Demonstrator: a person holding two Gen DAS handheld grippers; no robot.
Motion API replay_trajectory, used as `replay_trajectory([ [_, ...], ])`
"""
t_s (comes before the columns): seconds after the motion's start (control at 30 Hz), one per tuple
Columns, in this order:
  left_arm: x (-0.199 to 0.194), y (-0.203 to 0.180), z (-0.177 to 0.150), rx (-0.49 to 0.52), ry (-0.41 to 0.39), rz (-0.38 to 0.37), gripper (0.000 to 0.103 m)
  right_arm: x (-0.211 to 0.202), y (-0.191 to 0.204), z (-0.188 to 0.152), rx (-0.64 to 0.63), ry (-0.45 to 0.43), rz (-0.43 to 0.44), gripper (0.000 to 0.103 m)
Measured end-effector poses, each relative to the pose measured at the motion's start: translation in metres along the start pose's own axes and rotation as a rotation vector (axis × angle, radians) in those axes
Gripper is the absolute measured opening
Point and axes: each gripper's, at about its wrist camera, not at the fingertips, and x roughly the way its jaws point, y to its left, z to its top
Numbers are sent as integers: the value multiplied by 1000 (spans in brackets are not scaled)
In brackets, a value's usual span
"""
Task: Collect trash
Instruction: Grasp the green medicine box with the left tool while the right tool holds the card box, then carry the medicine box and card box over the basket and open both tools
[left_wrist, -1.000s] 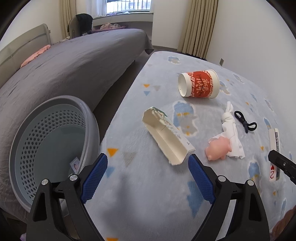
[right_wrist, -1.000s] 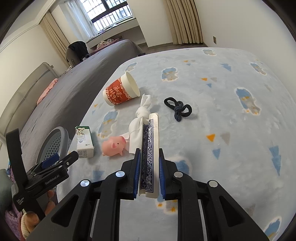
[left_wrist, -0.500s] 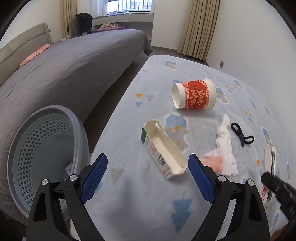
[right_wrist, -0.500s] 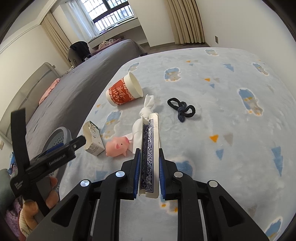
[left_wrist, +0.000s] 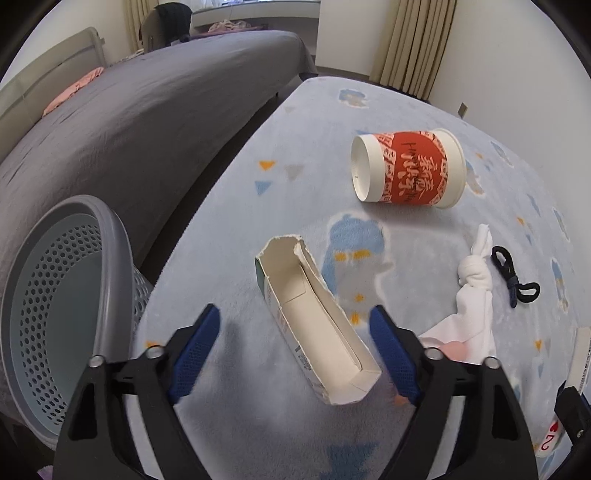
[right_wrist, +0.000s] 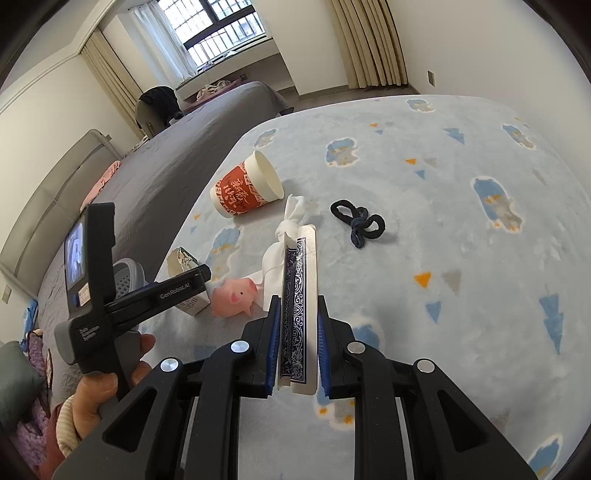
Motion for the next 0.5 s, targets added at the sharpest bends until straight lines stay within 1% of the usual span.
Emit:
replay_trajectory([
  [0.03, 2, 0, -1, 0, 9, -11, 62, 0, 0, 0, 0, 0, 0, 18],
  [0.07, 3, 0, -3, 0, 17, -24, 55, 0, 0, 0, 0, -1, 0, 18],
  [0.1, 3, 0, -5, 0, 18, -26, 53, 0, 0, 0, 0, -1, 0, 18],
  [0.13, 2, 1, -6, 5, 7, -20, 46, 0, 0, 0, 0, 0, 0, 18],
  [0.17, 0, 2, -7, 11, 3, -26, 33, 0, 0, 0, 0, 1, 0, 18],
  [0.2, 0, 3, -8, 14, 2, -32, 29, 0, 0, 0, -2, 2, 0, 18],
  [0.27, -4, 7, -10, 14, 1, -58, 28, 0, 1, 0, -6, 4, 0, 18],
  [0.5, -27, 24, -19, 26, -33, -71, 28, 2, 20, 1, -39, 2, 10, 18],
])
